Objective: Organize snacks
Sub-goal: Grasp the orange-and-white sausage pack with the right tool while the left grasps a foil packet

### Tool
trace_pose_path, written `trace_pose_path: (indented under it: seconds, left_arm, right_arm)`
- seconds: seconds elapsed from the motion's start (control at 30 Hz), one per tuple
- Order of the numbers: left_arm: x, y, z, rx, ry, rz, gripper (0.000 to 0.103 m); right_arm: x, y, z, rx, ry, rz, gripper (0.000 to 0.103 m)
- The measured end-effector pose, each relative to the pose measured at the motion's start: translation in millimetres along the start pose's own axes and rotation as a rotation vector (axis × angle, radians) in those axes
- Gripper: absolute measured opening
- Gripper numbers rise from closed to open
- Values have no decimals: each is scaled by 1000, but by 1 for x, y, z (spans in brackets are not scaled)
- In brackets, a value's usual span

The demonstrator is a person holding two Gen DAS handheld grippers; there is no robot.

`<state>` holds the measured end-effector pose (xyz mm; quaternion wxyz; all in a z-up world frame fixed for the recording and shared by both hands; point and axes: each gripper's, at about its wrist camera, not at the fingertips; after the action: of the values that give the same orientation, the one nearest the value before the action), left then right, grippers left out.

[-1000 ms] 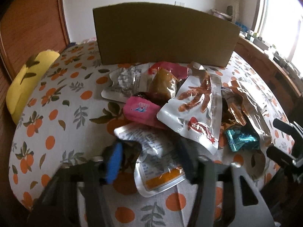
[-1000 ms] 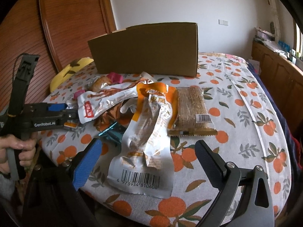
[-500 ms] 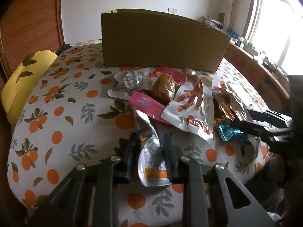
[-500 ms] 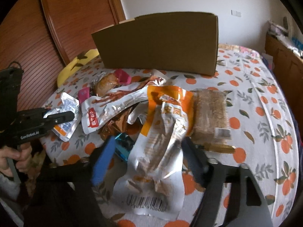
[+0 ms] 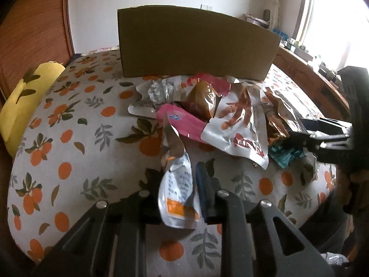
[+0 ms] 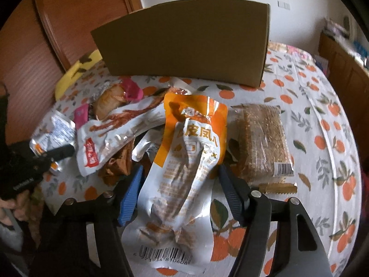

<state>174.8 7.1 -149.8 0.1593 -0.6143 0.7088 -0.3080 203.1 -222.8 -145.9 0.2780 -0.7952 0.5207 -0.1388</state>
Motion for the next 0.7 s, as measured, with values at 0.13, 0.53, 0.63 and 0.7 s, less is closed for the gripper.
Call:
trace_pose_path:
  seconds: [0.13,0.53,0.63,0.7]
  left_arm:
    - [-1,1,-1,13,3,0,15]
    - [0,-1,-29,72,34,-5,13]
    - [1,-4,-35,84,44,-4,13]
    - [2,-7,-38,93,47,0,13]
  right_arm:
    - [-3,1,0,10,57,-30,49]
    - [9,5,-23,77,6,32,35]
    - [9,3,-31,103,-2,42,35]
    - [8,0,-39,122,-9,41,35]
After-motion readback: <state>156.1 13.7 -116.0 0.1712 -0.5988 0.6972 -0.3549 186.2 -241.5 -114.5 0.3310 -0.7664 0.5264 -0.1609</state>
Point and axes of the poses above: each gripper's, at about its wrist camera, not at the fingertips, and z roughly the way its jaws point, x to its right, y to its underside, and after that the axes turned 3 degrees about -z, right-handed
